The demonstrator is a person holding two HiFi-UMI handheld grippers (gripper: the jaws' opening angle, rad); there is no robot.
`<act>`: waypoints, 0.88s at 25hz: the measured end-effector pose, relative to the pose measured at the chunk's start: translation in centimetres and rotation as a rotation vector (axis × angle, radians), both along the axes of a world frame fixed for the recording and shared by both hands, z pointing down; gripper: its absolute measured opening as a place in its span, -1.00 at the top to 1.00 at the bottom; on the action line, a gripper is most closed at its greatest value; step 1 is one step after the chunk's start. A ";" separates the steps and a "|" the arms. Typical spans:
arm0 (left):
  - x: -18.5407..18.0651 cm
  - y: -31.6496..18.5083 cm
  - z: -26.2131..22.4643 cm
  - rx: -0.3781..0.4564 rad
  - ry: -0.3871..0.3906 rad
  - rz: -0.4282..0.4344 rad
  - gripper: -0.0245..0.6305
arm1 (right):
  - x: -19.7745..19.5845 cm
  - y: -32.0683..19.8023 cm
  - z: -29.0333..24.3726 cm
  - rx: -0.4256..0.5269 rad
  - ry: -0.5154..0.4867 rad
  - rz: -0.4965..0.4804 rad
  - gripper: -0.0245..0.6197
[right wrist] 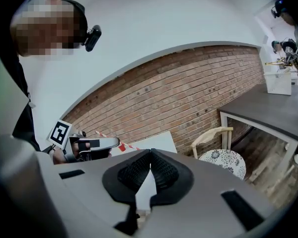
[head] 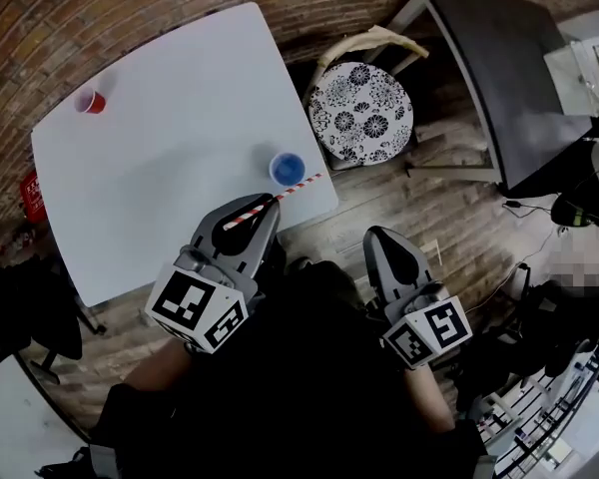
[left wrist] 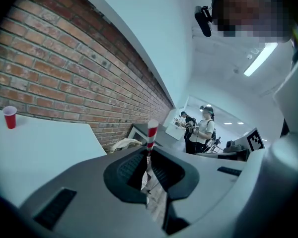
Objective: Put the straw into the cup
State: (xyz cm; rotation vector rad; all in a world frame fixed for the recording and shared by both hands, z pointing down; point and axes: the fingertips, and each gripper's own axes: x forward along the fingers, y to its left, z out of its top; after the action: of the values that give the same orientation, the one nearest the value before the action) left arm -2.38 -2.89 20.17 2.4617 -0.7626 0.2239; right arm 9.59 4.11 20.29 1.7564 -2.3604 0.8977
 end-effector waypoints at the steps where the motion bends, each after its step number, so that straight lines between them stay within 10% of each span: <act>1: -0.3 -0.2 0.3 -0.005 -0.002 -0.010 0.81 | -0.1 -0.4 0.1 -0.002 -0.001 -0.007 0.84; 22: -0.2 -0.8 1.5 -0.026 -0.068 -0.235 0.81 | 0.0 -5.2 1.9 -0.004 -0.016 -0.289 0.84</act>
State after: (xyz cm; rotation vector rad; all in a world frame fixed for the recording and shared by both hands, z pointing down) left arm -2.59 -3.66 21.68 2.3244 -1.0622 0.2275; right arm 9.61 -1.06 22.18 1.3607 -2.5306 0.8725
